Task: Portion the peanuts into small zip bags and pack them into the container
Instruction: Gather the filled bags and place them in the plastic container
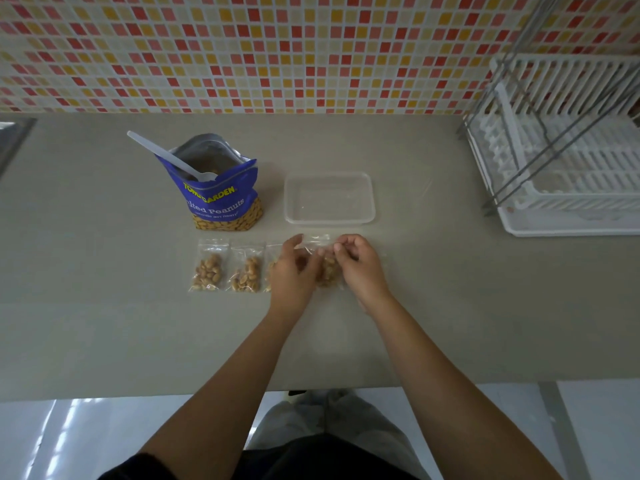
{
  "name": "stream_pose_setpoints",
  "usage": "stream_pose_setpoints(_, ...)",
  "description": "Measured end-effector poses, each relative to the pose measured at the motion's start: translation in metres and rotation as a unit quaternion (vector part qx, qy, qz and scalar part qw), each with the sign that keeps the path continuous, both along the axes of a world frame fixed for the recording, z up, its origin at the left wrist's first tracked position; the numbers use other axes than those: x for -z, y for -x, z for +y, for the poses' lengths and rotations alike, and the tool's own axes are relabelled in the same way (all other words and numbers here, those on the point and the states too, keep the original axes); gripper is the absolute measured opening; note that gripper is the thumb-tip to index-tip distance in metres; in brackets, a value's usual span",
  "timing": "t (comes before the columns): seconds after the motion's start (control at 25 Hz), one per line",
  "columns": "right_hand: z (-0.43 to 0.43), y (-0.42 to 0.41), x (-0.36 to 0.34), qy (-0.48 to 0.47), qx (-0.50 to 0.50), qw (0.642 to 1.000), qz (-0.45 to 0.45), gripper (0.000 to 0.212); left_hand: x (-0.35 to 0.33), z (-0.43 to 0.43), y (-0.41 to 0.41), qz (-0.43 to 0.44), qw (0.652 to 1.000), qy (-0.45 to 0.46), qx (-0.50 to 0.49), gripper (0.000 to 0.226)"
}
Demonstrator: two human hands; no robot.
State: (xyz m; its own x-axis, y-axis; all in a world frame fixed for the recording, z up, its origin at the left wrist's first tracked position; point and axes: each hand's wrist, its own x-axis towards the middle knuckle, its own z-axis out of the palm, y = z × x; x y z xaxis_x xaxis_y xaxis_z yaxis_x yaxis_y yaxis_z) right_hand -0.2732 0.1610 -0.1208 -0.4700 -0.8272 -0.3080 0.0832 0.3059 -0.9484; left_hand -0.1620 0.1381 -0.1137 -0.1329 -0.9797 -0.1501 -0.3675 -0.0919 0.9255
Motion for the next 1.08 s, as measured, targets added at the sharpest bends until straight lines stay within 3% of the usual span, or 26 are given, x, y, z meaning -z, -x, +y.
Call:
stream_pose_setpoints(0.08, 0.004, -0.001, -0.005, 0.013, 0.029, 0.999, -0.003, 0.006, -0.008, -0.002, 0.001, 0.037, 0.999, -0.005, 0.009, 0.018)
stream_pose_setpoints(0.16, 0.010, -0.003, -0.008, 0.027, 0.075, 0.997, -0.003, 0.009, -0.013, -0.002, 0.002, 0.050, 0.999, 0.008, 0.015, 0.008)
stream_pose_setpoints(0.28, 0.015, -0.004, -0.009, 0.041, 0.124, 0.991, 0.014, 0.016, -0.017, -0.005, 0.000, 0.091, 0.995, -0.018, 0.048, 0.006)
stream_pose_setpoints(0.36, 0.018, -0.003, -0.009, 0.046, 0.101, 0.993, 0.046, 0.011, -0.021, -0.008, -0.003, 0.118, 0.989, -0.049, 0.078, 0.004)
stream_pose_setpoints(0.52, 0.021, -0.004, -0.011, 0.057, 0.069, 0.991, 0.102, 0.007, -0.026, -0.013, -0.003, 0.026, 0.987, -0.002, 0.156, 0.007)
stream_pose_setpoints(0.76, 0.020, -0.005, -0.017, 0.031, 0.087, 0.968, 0.232, 0.009, -0.029, -0.015, 0.004, -0.080, 0.978, 0.106, 0.159, 0.012)
stream_pose_setpoints(1.08, 0.017, 0.005, -0.013, 0.027, 0.112, 0.971, 0.211, 0.009, -0.027, -0.028, -0.008, -0.089, 0.979, 0.069, 0.170, 0.012)
